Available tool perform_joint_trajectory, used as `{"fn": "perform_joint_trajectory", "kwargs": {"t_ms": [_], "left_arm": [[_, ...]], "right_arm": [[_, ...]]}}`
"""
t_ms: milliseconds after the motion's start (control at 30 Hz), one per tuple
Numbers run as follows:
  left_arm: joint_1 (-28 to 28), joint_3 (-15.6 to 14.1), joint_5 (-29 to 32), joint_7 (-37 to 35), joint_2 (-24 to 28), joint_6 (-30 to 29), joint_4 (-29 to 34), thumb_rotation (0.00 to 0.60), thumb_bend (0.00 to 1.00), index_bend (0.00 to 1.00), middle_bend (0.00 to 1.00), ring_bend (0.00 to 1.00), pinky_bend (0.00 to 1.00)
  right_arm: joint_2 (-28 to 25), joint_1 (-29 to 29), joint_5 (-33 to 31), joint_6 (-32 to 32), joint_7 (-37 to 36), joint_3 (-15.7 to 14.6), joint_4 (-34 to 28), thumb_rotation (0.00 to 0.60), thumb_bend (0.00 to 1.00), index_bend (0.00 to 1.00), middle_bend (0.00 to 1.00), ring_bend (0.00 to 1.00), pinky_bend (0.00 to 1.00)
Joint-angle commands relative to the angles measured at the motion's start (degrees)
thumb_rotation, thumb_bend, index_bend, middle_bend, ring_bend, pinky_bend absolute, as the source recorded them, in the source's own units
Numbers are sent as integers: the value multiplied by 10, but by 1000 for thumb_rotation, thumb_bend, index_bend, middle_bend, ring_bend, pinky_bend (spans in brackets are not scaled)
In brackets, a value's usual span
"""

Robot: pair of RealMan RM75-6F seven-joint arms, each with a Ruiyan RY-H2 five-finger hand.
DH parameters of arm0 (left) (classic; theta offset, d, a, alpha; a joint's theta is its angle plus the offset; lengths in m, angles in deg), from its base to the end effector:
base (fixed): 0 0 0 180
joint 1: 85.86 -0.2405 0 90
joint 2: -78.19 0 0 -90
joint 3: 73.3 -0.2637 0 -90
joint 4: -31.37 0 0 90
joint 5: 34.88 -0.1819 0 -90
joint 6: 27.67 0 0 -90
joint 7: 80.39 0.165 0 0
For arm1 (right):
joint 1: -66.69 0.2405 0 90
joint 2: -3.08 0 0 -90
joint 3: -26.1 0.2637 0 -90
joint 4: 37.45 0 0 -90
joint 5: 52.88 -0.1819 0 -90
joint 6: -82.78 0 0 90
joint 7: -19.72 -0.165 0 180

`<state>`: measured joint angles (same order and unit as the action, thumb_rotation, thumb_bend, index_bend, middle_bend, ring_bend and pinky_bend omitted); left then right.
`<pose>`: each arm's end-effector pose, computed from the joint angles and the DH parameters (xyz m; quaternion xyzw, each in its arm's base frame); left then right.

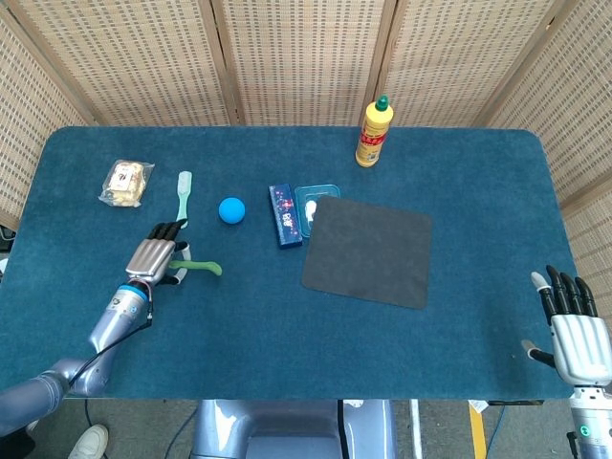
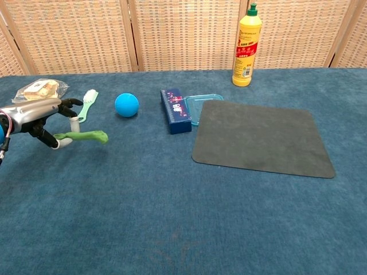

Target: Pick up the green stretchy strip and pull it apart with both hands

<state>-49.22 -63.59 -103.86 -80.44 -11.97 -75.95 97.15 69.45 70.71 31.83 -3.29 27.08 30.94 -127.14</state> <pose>-0.2469 0.3769 0.0144 -0.6896 -0.4598 -0.3330 0.4496 -0.3146 -0.2022 0.1891 0.5973 -0.3427 0.3557 0.6319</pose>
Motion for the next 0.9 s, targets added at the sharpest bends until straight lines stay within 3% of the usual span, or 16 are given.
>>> {"fn": "perform_joint_trajectory", "kwargs": {"t_ms": [33, 233, 433, 733, 900], "left_arm": [[-10, 5, -39, -104, 23, -15, 47, 600, 483, 746, 0, 0, 0], [-2, 9, -76, -260, 26, 3, 83, 600, 483, 750, 0, 0, 0], [25, 21, -99, -354, 5, 19, 94, 600, 483, 751, 0, 0, 0], [95, 58, -95, -399, -45, 62, 102, 600, 508, 758, 0, 0, 0], [123, 78, -77, -393, -60, 76, 109, 600, 510, 761, 0, 0, 0]], "right_arm": [[4, 2, 3, 0, -6, 1, 5, 600, 0, 0, 0, 0, 0], [11, 18, 16, 9, -25, 6, 23, 600, 0, 4, 0, 0, 0], [-9, 46, 23, 35, -45, 18, 8, 600, 0, 75, 0, 0, 0], [-48, 132, 88, 106, -211, 33, -16, 600, 0, 268, 0, 0, 0], [-42, 174, 108, 128, -203, 45, -9, 600, 0, 312, 0, 0, 0]]}}
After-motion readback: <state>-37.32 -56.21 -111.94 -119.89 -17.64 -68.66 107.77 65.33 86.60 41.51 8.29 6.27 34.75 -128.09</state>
